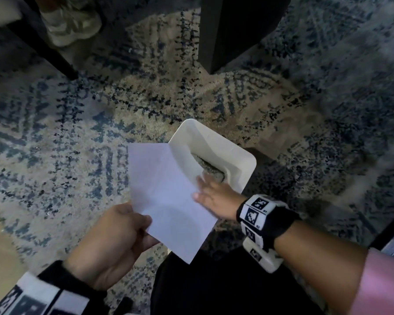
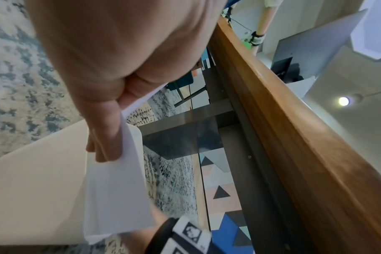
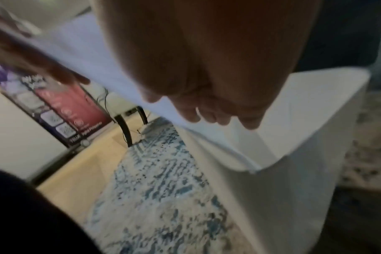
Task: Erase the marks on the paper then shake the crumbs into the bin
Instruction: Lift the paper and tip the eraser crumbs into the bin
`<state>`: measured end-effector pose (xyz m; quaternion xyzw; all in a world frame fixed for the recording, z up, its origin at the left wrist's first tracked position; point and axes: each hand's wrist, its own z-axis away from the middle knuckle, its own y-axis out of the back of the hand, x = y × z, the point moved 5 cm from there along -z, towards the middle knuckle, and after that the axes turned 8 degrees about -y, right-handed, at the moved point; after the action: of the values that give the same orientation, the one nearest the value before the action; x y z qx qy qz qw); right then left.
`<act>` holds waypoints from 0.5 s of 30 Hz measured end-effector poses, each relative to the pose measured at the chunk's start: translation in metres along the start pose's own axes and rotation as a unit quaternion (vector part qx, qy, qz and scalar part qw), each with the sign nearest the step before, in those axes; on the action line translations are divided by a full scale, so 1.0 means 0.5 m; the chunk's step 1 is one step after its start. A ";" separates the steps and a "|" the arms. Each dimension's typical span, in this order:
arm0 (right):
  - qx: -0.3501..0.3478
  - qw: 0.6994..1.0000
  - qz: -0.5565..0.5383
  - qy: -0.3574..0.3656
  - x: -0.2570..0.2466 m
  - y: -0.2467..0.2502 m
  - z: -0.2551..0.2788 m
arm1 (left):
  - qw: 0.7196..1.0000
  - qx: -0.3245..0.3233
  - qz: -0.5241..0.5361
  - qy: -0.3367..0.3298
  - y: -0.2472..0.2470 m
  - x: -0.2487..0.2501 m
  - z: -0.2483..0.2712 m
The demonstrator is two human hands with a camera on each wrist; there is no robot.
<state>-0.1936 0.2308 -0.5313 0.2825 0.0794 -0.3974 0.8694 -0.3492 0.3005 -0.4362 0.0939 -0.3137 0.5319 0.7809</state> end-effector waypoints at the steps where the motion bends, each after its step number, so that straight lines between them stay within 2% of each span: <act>1: 0.028 1.000 -0.005 -0.001 -0.002 0.014 0.000 | 1.000 0.005 -0.012 0.001 -0.001 0.002 0.002; 3: 0.051 0.993 -0.072 0.075 -0.060 0.027 0.014 | 1.000 0.009 -0.022 0.002 -0.006 0.003 -0.003; 5: 0.025 0.977 -0.126 0.169 -0.136 0.014 0.038 | 1.000 -0.007 -0.015 0.007 -0.014 0.005 -0.008; 6: 0.008 0.972 -0.138 0.189 -0.151 -0.001 0.039 | 1.000 -0.013 -0.011 0.007 -0.016 0.007 -0.009; 7: -0.003 0.973 -0.143 0.181 -0.143 -0.013 0.032 | 1.000 -0.014 -0.013 0.007 -0.013 0.008 -0.008; 8: -0.012 0.980 -0.143 0.142 -0.115 -0.019 0.017 | 1.000 -0.014 -0.015 0.008 -0.008 0.010 -0.006; 10: -0.008 0.995 -0.098 0.017 -0.038 -0.018 -0.026 | 1.000 -0.011 -0.008 0.012 0.006 0.013 0.002; 12: 0.024 0.997 -0.049 -0.051 0.003 0.014 -0.055 | 1.000 -0.011 -0.008 0.017 0.016 0.013 0.004; 13: 0.048 0.997 -0.040 -0.045 -0.005 0.035 -0.063 | 1.000 -0.013 -0.007 0.020 0.017 0.011 0.004; 15: 0.081 0.995 -0.054 0.035 -0.064 0.061 -0.073 | 1.000 -0.020 -0.006 0.019 0.015 0.012 0.001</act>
<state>-0.1897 0.2876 -0.5367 0.3606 0.0923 -0.4386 0.8180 -0.3547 0.3079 -0.4339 0.0707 -0.3087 0.5223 0.7918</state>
